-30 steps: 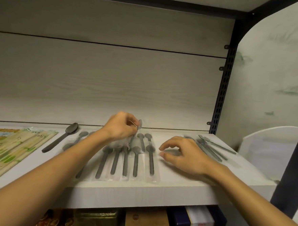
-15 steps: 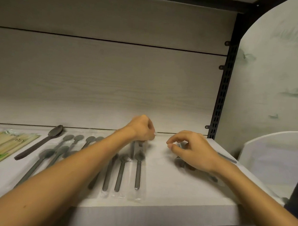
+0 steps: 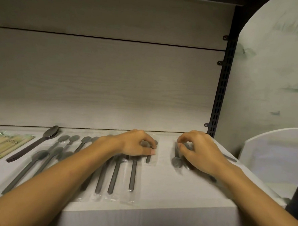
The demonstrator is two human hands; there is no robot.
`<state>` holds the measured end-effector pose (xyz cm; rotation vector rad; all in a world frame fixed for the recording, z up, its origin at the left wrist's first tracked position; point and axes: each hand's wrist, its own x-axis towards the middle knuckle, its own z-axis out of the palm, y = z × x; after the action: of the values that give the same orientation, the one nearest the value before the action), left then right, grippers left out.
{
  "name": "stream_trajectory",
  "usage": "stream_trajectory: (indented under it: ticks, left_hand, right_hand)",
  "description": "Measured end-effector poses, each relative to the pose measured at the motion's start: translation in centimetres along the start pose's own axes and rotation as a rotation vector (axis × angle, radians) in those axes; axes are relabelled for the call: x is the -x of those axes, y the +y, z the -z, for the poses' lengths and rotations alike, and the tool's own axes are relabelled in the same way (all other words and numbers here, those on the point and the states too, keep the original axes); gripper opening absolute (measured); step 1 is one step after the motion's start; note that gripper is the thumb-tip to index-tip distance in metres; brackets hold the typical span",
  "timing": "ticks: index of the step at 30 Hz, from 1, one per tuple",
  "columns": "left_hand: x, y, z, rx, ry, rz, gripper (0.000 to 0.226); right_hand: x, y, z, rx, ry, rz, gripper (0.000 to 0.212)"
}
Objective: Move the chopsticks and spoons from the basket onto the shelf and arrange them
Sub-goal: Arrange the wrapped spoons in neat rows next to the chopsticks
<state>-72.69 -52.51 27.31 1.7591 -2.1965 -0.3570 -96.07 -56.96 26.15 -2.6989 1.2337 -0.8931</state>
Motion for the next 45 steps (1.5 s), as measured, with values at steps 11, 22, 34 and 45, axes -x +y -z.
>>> stream_trajectory:
  ticks: [11,22,34,45]
  left_hand:
    - [-0.4,-1.0,-1.1,-0.131,0.157,-0.001,0.024]
    - [0.6,-0.6,-1.1,-0.088,0.289,-0.02,0.021]
    - [2.6,1.0,-0.4,-0.075,0.388,-0.024,0.029]
    - [6.1,0.7,1.1,-0.21,0.584,-0.124,0.014]
  right_hand:
    - [0.3,1.2,0.3,0.052,0.056,-0.189,0.015]
    - [0.3,0.6,-0.2,0.036,-0.12,-0.2,0.029]
    - [0.2,-1.3,1.3,-0.466,0.108,-0.271,0.015]
    - [-1.0,-5.1,1.7,-0.873,0.081,-0.169,0.025]
